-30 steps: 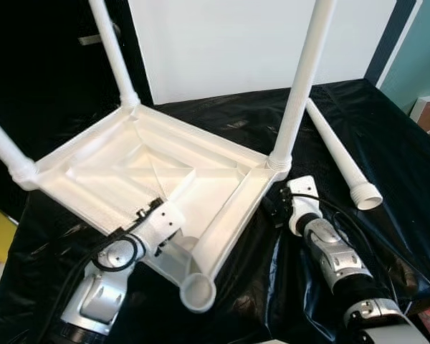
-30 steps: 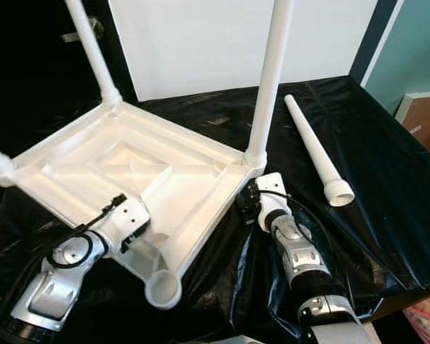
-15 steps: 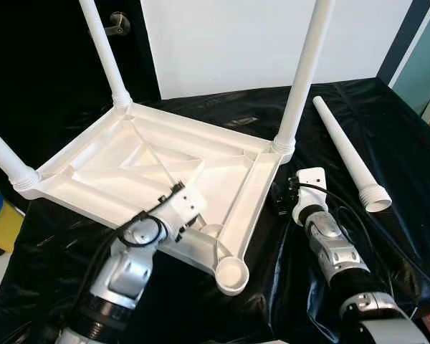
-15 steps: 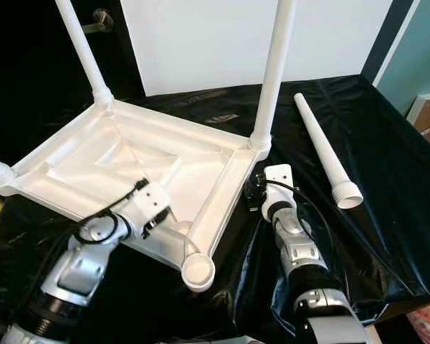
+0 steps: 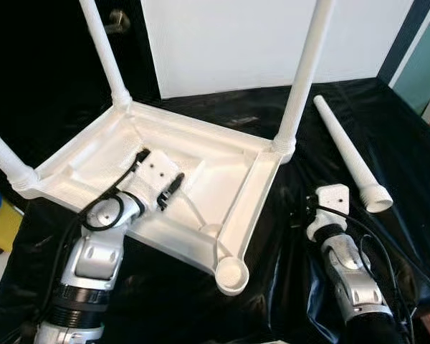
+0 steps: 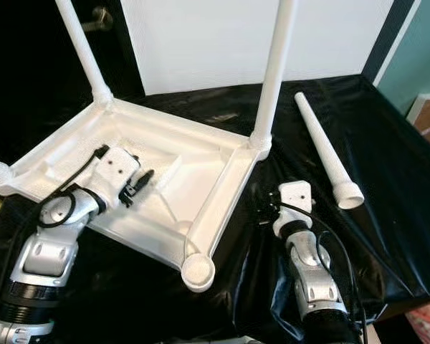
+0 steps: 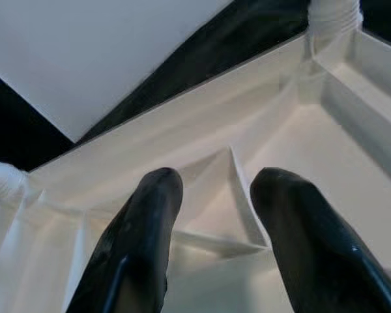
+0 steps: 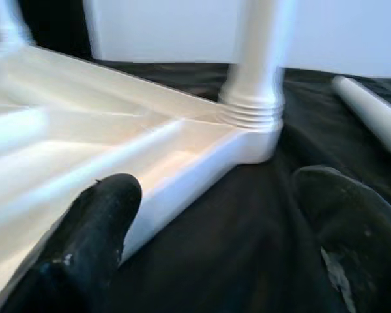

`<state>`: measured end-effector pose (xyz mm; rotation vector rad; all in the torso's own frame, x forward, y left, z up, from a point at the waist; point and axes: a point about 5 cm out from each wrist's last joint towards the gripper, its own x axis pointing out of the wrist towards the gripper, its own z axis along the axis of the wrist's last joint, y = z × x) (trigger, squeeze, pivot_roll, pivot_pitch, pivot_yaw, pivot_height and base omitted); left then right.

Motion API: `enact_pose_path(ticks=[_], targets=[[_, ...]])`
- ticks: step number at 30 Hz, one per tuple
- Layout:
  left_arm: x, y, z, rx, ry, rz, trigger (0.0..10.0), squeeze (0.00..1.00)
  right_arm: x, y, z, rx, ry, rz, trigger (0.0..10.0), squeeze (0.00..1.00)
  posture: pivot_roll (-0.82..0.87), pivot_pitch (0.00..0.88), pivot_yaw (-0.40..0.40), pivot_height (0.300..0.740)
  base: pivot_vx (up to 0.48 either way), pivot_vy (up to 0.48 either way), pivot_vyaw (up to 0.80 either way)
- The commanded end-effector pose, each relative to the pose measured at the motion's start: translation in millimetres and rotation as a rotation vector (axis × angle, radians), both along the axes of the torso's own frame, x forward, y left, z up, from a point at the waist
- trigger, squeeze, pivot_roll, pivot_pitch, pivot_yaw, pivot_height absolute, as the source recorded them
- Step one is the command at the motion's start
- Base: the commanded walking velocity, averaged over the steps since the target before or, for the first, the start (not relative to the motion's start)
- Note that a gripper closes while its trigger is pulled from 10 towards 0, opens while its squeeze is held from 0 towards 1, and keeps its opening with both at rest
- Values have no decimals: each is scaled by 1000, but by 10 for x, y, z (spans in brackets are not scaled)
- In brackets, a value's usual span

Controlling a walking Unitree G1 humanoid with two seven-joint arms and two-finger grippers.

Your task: Building children table

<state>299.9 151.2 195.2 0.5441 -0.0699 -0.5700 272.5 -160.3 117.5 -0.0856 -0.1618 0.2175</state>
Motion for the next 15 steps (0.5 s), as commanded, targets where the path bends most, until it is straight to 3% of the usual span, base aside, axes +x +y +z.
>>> enact_pose_path(ticks=[1, 2, 5, 10, 15], targets=[[-97, 3, -36, -10, 23, -164, 10000, 0, -134, 80, 43, -4, -9, 92, 10000, 0, -47, 62, 6, 740, 0, 0, 0], [-97, 3, -36, -10, 23, -164, 10000, 0, -134, 80, 43, -4, -9, 92, 10000, 0, -47, 62, 6, 740, 0, 0, 0], [-243, -31, -212, 54, 136, -359, 10000, 0, -166, 42, 82, -40, -12, 109, 10000, 0, -66, 67, 5, 740, 0, 0, 0], [-300, -55, -298, 82, 191, -421, 10000, 0, -158, 10, 115, -46, -13, 103, 10000, 0, -69, 68, 4, 740, 0, 0, 0], [-338, -74, -500, 194, 273, -476, 10000, 0, -155, -2, 149, -63, -14, 118, 10000, 0, -81, 66, 2, 740, 0, 0, 0]])
